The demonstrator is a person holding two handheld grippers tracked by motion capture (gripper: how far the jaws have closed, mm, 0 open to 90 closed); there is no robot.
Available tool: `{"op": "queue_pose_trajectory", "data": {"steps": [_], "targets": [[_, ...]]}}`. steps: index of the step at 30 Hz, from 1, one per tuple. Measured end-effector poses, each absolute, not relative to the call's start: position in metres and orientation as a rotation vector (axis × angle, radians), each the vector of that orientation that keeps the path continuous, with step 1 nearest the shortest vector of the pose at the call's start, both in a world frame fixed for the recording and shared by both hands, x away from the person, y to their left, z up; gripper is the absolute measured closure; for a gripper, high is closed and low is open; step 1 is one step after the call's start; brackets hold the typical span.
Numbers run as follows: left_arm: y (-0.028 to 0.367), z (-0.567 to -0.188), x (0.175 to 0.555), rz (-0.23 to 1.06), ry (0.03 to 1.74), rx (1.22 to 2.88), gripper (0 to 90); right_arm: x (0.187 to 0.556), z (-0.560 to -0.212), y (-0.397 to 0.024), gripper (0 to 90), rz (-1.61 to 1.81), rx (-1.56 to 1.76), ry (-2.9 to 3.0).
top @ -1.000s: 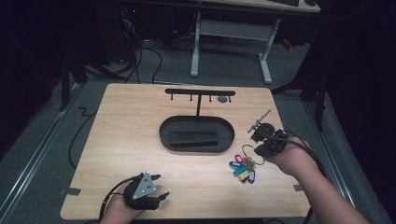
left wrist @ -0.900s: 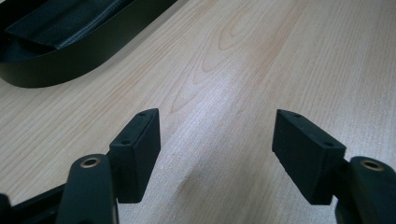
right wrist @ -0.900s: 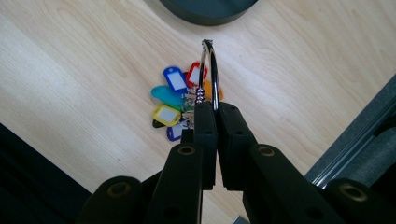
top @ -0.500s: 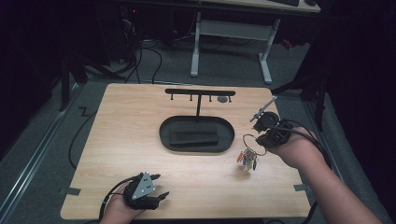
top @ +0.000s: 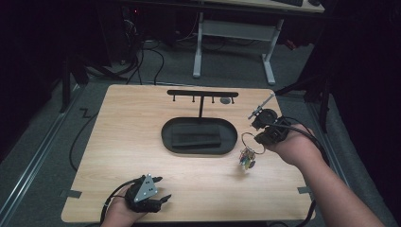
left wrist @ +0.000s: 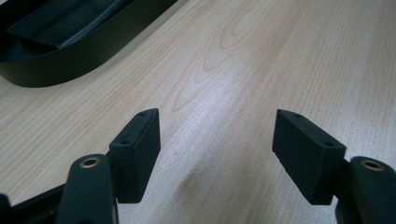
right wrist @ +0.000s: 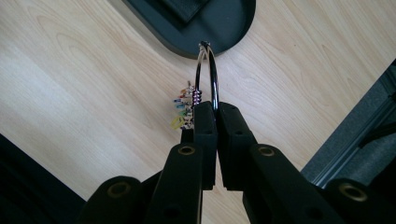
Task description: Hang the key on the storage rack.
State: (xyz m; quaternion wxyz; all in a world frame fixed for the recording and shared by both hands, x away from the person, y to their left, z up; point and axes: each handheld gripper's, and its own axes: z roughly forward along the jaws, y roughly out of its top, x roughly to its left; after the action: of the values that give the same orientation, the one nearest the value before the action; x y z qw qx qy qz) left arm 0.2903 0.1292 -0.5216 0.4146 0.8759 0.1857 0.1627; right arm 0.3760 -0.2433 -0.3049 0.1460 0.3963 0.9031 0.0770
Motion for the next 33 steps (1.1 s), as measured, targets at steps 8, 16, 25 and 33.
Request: {"op": "queue_pose_trajectory", "data": {"steps": [8,16,25,33], "targets": [[0.13,-0.521,0.29,0.412,0.467,2.194,32.8,0.391,-0.304,-0.236,87.2,0.229,1.146,2.602],[0.13,-0.52,0.291,0.41,0.463,2.198,32.7,0.408,-0.294,-0.227,87.4,0.25,1.131,2.58],[0.13,-0.52,0.29,0.413,0.462,2.201,32.7,0.431,-0.29,-0.217,87.5,0.251,1.122,2.568],[0.13,-0.521,0.29,0.416,0.471,2.196,32.7,0.449,-0.289,-0.207,87.5,0.264,1.111,2.565]]}}
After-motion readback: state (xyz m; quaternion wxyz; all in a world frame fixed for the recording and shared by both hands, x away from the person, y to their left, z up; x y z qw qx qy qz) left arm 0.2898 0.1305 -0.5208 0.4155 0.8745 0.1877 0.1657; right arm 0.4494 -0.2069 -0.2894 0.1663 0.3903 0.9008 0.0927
